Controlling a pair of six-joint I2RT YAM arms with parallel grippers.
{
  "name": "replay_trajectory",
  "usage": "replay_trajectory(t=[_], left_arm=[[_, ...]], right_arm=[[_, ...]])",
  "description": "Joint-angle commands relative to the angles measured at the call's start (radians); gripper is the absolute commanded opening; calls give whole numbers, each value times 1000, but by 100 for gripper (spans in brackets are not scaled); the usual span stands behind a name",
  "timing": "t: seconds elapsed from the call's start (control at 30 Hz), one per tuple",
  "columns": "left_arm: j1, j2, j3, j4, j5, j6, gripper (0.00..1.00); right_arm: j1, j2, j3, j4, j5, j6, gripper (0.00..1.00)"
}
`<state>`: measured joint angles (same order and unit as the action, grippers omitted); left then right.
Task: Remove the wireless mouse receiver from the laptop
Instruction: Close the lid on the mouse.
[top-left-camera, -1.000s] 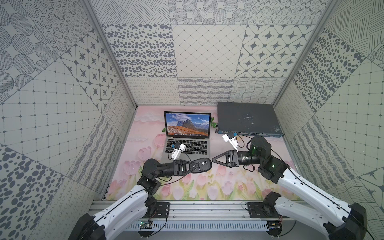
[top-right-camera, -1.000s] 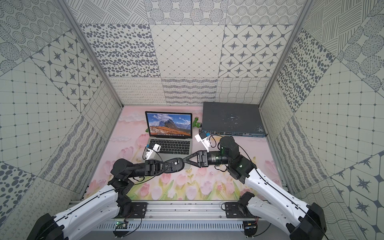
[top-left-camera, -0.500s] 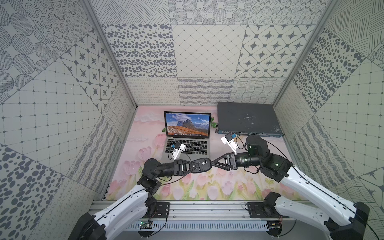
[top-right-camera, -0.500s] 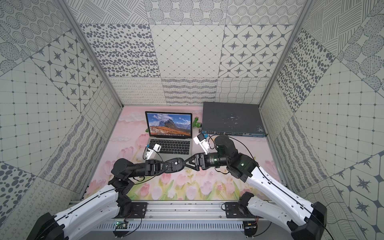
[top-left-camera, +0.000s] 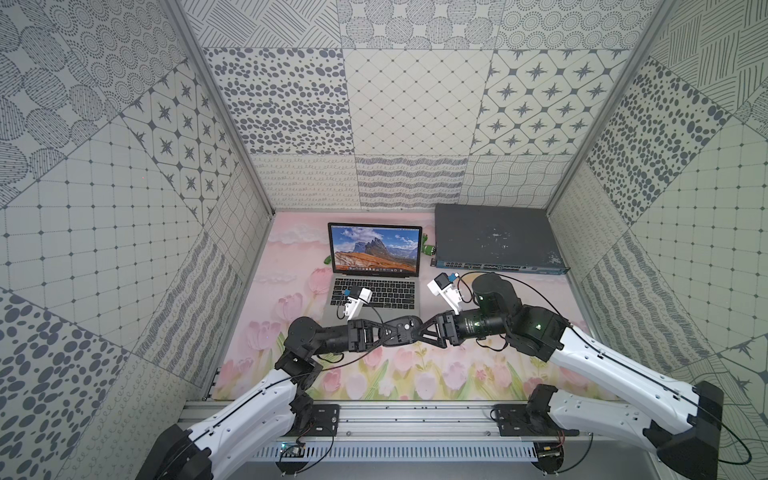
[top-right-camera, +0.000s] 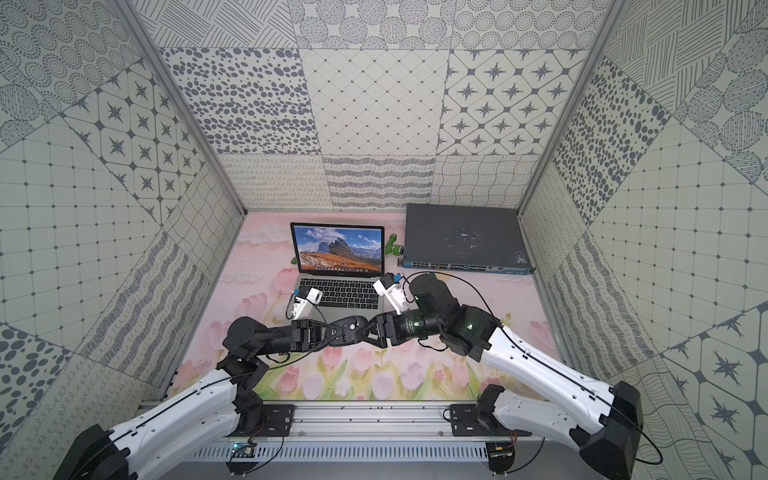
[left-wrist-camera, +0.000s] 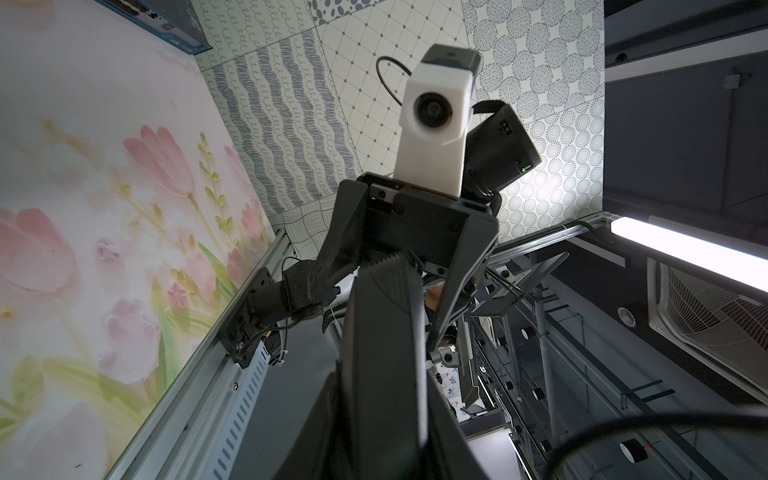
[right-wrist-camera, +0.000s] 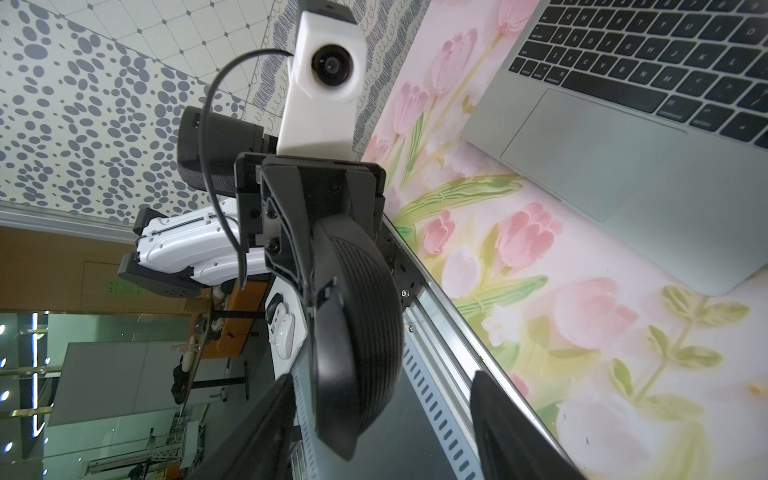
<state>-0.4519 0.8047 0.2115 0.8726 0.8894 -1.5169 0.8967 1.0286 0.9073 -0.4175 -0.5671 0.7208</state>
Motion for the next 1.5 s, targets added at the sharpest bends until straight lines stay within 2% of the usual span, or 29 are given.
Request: replay_trajectory(t=[0.0,0.43,1.47], left_arm=[[0,1,-8,69,10,33,21],[1,10,-8,72,12,34,21],[1,8,-6,79,14,31,21]], right_arm=[[8,14,45,19,37,-13,68],[24,37,65,3,40,-21,67],[71,110,97,-143,182,-69,64]])
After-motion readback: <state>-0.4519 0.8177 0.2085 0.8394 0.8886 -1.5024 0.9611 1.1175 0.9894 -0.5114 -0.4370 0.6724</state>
